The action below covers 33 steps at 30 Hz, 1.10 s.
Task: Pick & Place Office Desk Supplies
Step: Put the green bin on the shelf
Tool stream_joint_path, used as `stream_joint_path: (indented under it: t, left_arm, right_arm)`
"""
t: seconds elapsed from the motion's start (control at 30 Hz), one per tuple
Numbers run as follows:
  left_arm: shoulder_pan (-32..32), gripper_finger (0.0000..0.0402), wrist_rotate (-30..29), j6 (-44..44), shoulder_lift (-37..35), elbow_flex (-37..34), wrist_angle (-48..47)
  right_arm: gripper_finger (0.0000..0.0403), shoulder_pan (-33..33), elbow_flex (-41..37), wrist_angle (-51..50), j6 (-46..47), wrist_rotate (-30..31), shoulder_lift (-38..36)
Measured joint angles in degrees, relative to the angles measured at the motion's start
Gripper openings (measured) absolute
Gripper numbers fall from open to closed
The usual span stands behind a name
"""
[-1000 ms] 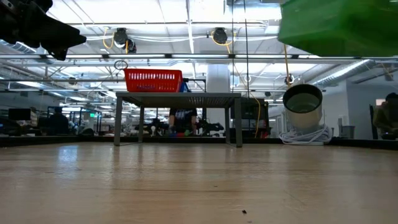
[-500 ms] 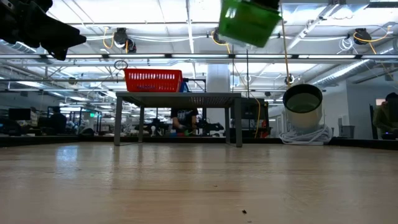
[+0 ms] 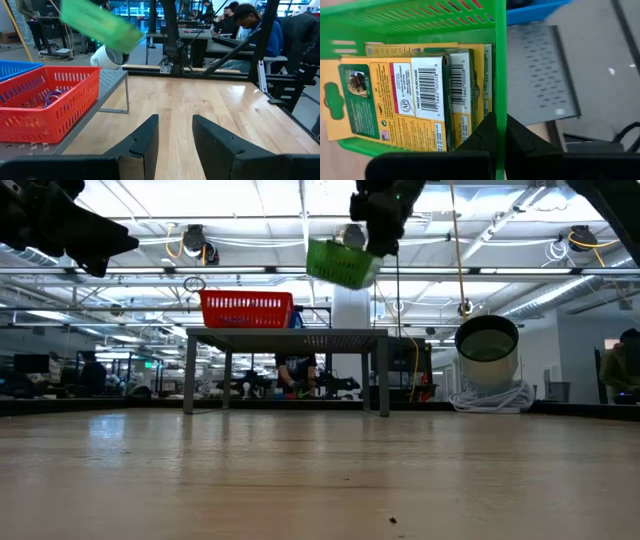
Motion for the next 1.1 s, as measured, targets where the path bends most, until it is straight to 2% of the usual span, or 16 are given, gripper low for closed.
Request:
stream_joint_path:
  t: [0.2,0.43,0.57,1.1]
  left_arm:
    - [0.0,0.0129,0.0,0.0,0.0,0.0,0.0]
    - [0.0,0.0129,0.0,0.0,0.0,0.0,0.0]
    - [0.0,0.0129,0.0,0.0,0.0,0.0,0.0]
    - [0.0,0.0129,0.0,0.0,0.0,0.0,0.0]
  right_arm:
    - [0.0000,-5.5,0.0,4.6,-1.1,-4.2,1.9]
    - [0.0000,-9.3,-0.6,9.0,-1.8,-5.8,3.0]
    - [0.0000,-10.2,-2.8,12.5,-2.1,-8.8,2.7]
    - [0.0000,-10.4,-10.5,16.7,-5.8,-10.3,2.9]
